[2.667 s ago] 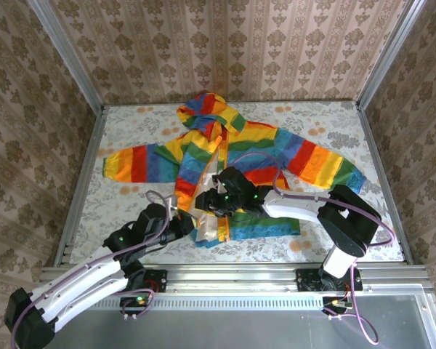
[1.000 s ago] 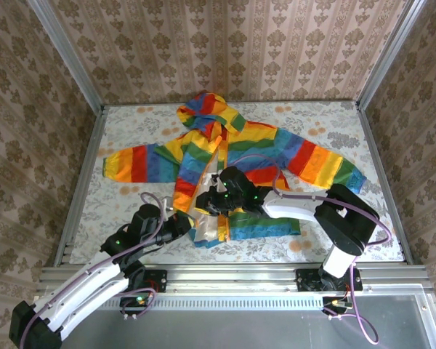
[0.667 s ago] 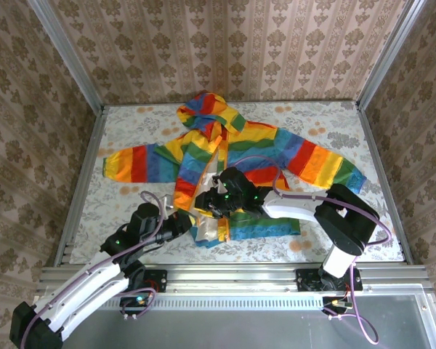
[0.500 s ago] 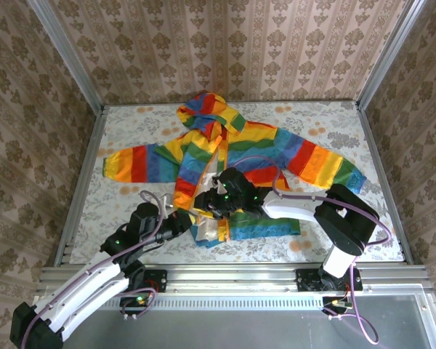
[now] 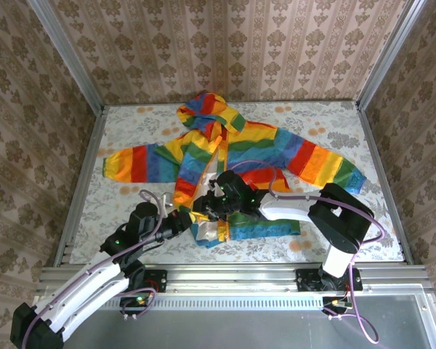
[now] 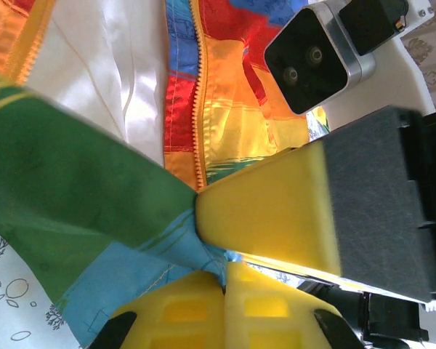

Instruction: Zip up the jacket

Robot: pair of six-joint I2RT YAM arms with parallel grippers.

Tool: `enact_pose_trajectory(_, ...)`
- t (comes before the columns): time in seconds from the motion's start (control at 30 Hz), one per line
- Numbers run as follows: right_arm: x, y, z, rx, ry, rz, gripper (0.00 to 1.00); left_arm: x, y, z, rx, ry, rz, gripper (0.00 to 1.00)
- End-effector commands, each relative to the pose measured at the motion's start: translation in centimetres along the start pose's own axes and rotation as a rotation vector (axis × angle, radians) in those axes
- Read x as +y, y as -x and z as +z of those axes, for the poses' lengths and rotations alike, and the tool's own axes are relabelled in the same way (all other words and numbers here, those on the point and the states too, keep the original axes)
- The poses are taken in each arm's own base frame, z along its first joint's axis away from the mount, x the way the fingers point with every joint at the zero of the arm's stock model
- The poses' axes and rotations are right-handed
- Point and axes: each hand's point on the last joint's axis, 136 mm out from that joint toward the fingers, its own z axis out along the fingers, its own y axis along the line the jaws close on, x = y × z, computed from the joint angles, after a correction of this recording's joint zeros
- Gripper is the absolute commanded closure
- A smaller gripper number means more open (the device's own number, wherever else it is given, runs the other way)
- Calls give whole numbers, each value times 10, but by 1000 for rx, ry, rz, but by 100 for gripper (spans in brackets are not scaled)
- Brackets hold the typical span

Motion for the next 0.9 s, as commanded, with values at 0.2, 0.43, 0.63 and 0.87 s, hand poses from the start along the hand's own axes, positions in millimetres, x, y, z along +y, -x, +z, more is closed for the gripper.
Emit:
enact_pose_trajectory(0.2, 5, 9, -6, -47, 45, -4, 100, -2, -2, -8, 21, 19, 12, 74)
enact_pose_trajectory(0.43, 12, 18, -24, -98, 19, -65, 100, -10, 1, -19, 34, 40, 35, 53)
enact_pose_trajectory(0.63, 17, 25, -43, -139, -26, -128, 100, -20, 8, -29, 25, 55, 44, 49)
enact_pose_trajectory(0.87, 17, 28, -62, -162, -81, -206, 100, -49, 20, -31, 0, -34, 52, 63)
